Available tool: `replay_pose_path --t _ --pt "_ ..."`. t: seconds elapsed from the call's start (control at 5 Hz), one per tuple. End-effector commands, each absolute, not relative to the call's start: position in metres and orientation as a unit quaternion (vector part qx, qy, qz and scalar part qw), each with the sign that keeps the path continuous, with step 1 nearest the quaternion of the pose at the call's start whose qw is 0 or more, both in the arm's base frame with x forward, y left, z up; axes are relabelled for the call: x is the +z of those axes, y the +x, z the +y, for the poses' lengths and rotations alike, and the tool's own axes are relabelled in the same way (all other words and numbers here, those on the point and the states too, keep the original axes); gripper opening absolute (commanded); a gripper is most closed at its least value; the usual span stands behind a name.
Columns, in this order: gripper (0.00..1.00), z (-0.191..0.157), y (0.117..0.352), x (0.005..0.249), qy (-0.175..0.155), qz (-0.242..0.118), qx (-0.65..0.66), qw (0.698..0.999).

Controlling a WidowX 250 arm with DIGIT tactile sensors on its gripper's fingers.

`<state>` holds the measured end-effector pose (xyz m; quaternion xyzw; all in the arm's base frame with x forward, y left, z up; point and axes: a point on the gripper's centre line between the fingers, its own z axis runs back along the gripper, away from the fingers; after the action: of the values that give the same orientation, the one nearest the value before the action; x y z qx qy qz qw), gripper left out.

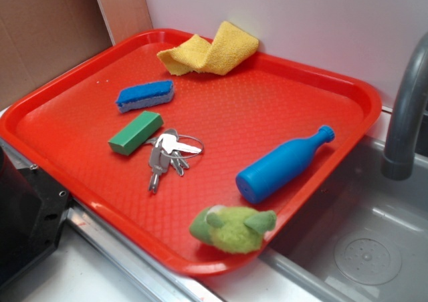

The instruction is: Grab the blue bottle.

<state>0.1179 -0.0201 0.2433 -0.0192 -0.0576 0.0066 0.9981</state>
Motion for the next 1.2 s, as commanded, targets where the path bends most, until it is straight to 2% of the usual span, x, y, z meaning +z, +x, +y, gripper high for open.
replay_pose_path --t 0.0,0.2,0.4,0.8,1.0 --pt "1.00 -0.020 0.118 0.243 -0.019 -0.058 0.007 0.998" --pt "1.00 -0.064 0.141 0.210 -0.006 -0.062 -0.030 0.998" --pt "1.00 -0.098 0.163 0.177 -0.020 -0.057 -0.074 0.995" --pt "1.00 -0.134 0.197 0.103 -0.041 -0.039 -0.093 0.994" --pt "1.00 -0.148 0.207 0.074 -0.068 -0.034 -0.097 0.992"
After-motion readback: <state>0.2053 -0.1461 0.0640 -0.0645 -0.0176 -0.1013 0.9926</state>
